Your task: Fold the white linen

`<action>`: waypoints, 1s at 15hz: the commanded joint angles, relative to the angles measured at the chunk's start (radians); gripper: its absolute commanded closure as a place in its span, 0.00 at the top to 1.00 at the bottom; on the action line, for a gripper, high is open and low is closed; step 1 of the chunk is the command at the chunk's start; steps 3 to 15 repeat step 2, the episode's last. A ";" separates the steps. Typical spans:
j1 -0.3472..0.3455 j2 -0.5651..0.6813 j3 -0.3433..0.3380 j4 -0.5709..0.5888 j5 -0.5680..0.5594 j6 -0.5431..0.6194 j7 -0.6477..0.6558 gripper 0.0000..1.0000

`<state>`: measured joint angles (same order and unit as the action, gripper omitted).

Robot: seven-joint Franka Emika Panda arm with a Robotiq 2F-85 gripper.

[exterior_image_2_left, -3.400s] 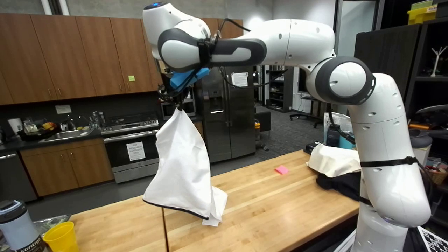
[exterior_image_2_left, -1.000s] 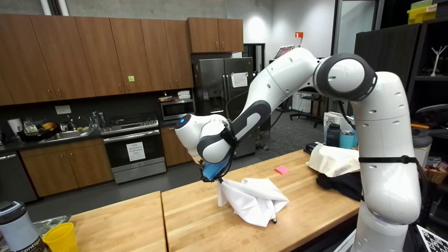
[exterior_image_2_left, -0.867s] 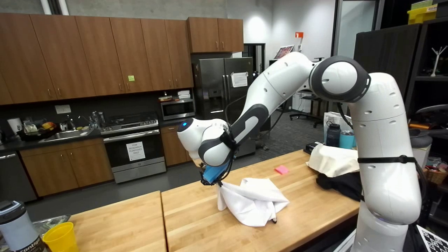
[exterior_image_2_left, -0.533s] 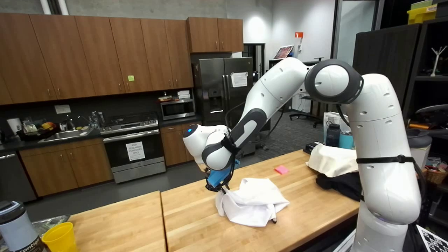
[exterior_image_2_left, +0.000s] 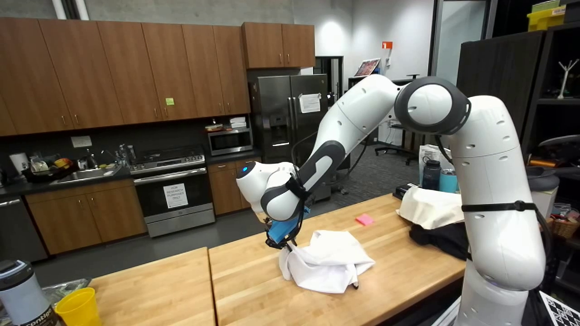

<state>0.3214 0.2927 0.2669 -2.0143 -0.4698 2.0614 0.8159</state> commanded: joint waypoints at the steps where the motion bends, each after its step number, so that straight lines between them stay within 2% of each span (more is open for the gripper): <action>1: 0.029 -0.002 -0.030 0.002 0.011 0.000 -0.007 0.26; 15: 0.029 -0.002 -0.030 0.002 0.011 0.000 -0.007 0.26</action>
